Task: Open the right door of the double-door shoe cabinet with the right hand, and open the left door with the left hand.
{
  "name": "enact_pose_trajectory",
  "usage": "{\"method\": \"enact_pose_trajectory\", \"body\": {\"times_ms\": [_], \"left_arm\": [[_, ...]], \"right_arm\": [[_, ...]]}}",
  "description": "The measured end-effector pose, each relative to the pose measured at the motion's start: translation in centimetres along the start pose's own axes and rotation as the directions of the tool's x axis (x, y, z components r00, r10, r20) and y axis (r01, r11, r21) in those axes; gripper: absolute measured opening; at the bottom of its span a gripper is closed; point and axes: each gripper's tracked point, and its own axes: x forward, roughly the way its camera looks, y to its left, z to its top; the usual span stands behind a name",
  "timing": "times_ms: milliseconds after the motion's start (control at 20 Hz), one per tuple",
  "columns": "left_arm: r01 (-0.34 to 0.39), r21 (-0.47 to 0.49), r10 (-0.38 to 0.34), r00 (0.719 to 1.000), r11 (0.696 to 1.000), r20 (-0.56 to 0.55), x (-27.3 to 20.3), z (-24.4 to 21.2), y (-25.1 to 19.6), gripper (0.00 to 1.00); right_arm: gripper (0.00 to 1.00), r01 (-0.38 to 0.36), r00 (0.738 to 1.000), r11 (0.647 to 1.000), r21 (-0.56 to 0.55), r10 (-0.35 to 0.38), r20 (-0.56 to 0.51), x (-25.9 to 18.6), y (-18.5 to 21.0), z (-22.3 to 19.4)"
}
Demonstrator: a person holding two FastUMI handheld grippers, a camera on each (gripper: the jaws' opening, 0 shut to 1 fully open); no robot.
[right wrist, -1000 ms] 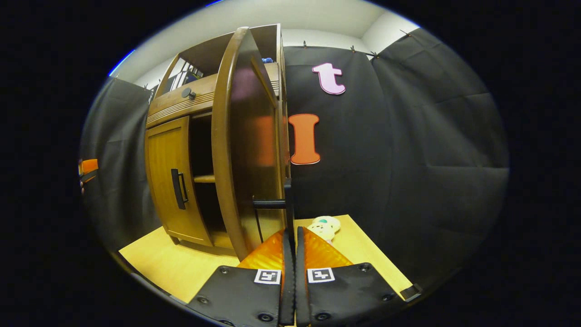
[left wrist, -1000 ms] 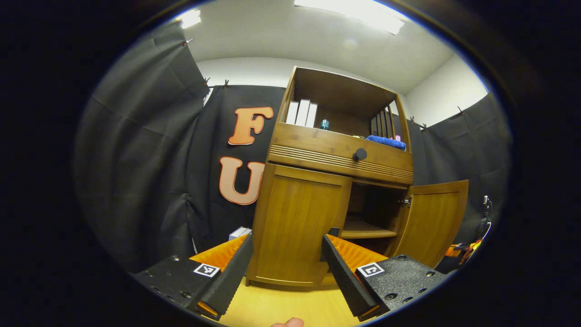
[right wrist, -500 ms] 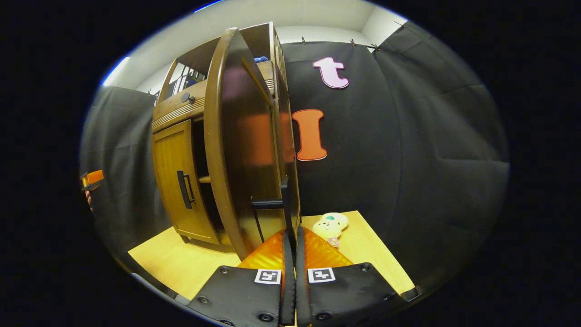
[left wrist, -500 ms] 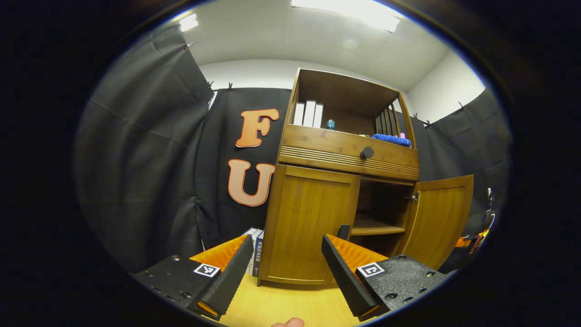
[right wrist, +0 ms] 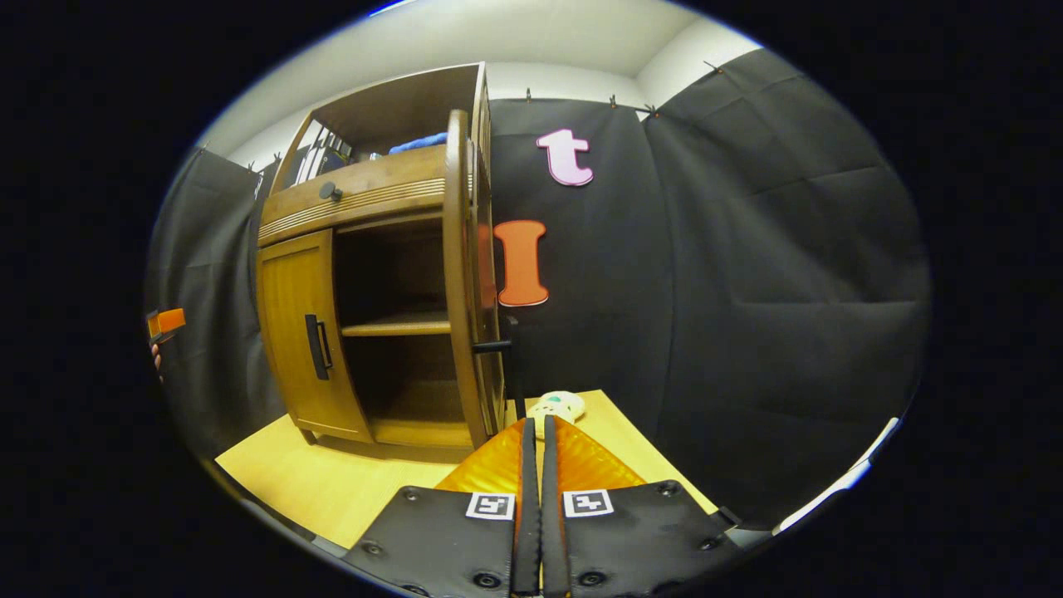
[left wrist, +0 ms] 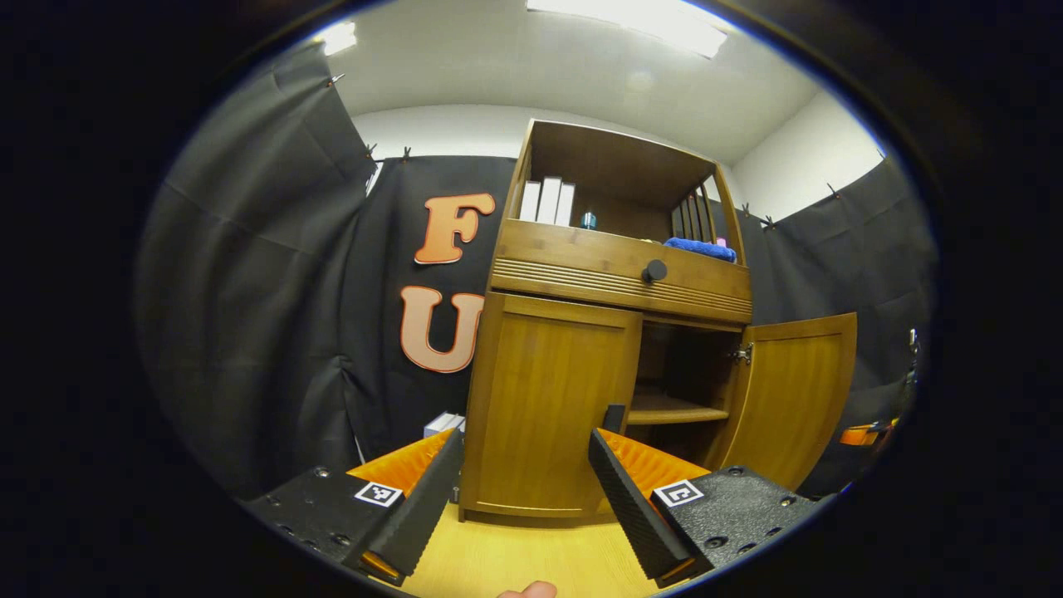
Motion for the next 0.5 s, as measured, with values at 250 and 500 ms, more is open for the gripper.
{"method": "enact_pose_trajectory", "body": {"times_ms": [250, 500], "left_arm": [[0.07, -0.005, -0.07, 0.997, 0.998, -0.029, 0.8, -1.0, -2.6, 0.92], [0.115, 0.006, -0.115, 0.993, 0.993, -0.022, 0.7, -1.0, -4.3, 0.92]], "right_arm": [[0.08, 0.054, 0.997, 0.999, 0.008, -0.054, 0.062, -3.6, 3.0, 2.9], [0.08, 0.051, 0.992, 0.997, -0.05, -0.045, 0.116, -4.9, 7.5, 6.0]]}}
